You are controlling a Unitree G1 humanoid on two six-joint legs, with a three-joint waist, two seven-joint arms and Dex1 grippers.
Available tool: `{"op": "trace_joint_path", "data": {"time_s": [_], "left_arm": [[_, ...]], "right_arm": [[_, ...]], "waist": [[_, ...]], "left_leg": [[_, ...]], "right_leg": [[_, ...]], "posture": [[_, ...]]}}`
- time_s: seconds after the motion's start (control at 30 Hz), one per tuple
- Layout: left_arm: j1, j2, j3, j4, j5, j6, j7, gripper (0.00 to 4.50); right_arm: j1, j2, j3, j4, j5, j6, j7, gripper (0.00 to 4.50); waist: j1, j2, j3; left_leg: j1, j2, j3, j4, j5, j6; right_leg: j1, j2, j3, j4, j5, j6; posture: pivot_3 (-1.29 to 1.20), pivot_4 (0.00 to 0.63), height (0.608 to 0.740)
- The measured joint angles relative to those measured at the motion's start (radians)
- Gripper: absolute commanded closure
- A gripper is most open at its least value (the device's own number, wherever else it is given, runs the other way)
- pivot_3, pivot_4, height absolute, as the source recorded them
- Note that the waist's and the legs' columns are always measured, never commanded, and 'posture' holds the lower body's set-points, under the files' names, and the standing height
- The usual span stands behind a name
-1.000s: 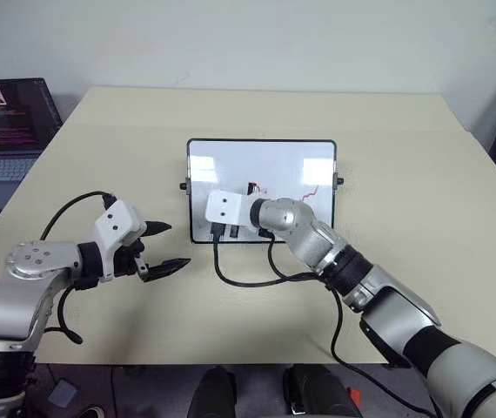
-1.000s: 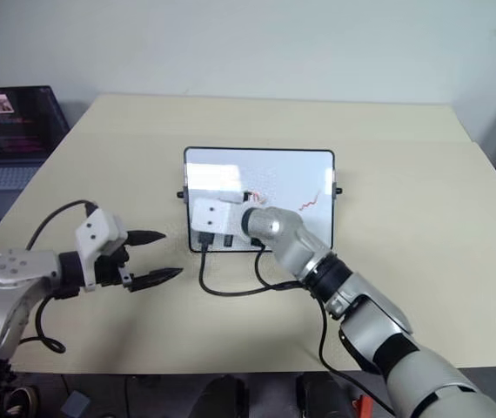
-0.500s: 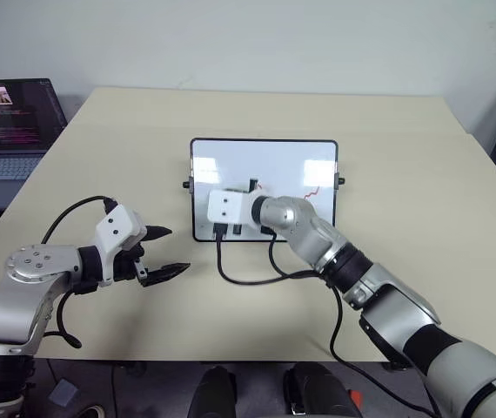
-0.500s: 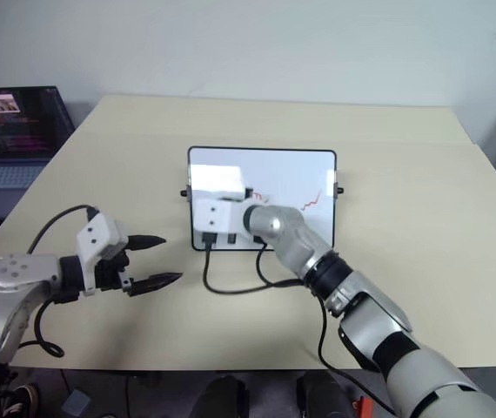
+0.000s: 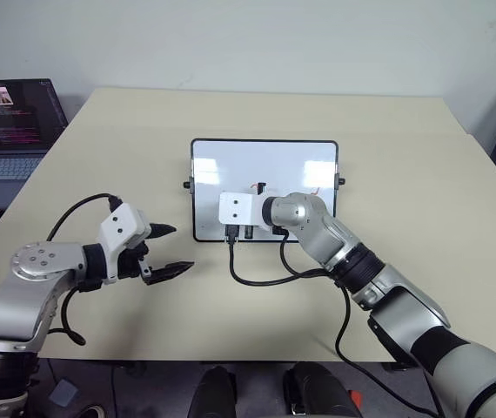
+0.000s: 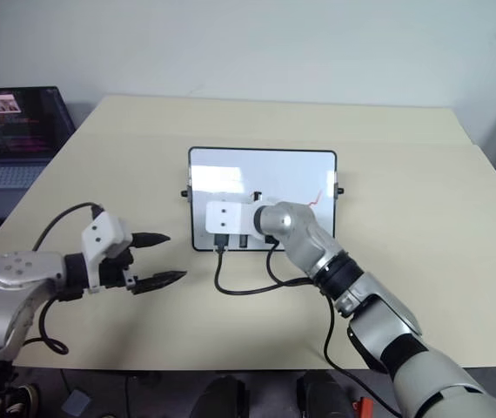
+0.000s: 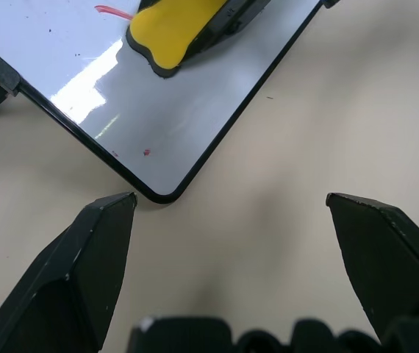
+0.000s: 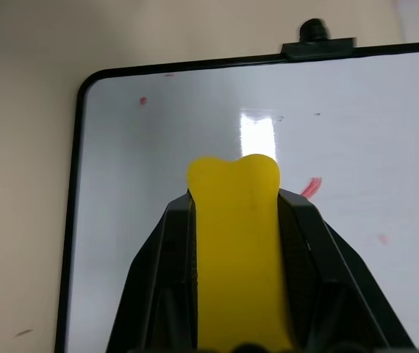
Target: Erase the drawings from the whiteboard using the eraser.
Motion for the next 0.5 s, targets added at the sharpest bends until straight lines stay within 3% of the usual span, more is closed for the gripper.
{"op": "trace_joint_path", "data": {"time_s": [0.13,0.4,0.5], "left_arm": [[-0.006,-0.002,-0.012,0.0,0.0,0.0,0.0,0.0],[-0.006,-0.002,-0.014,0.0,-0.001,0.0,0.0,0.0],[-0.006,-0.002,-0.014,-0.001,-0.001,0.0,0.0,0.0]], "right_arm": [[-0.037,-0.012,-0.032,0.025,-0.001,-0.008,-0.047,3.38],[0.027,-0.042,0.001,-0.078,0.001,0.055,0.131,3.38],[0.017,-0.03,0.002,-0.048,0.0,0.036,0.072,3.38]], "waist": [[0.002,0.0,0.0],[0.0,0.0,0.0],[-0.001,0.0,0.0]], "left_leg": [[-0.001,0.0,0.0,0.0,0.0,0.0],[0.0,0.0,0.0,0.0,0.0,0.0],[0.001,0.0,0.0,0.0,0.0,0.0]], "right_leg": [[0.0,0.0,0.0,-0.001,0.0,0.0],[0.0,0.0,0.0,-0.001,0.0,0.0],[0.0,0.0,0.0,0.0,0.0,0.0]], "posture": [[0.0,0.15,0.74],[0.0,0.15,0.74],[0.0,0.15,0.74]]}}
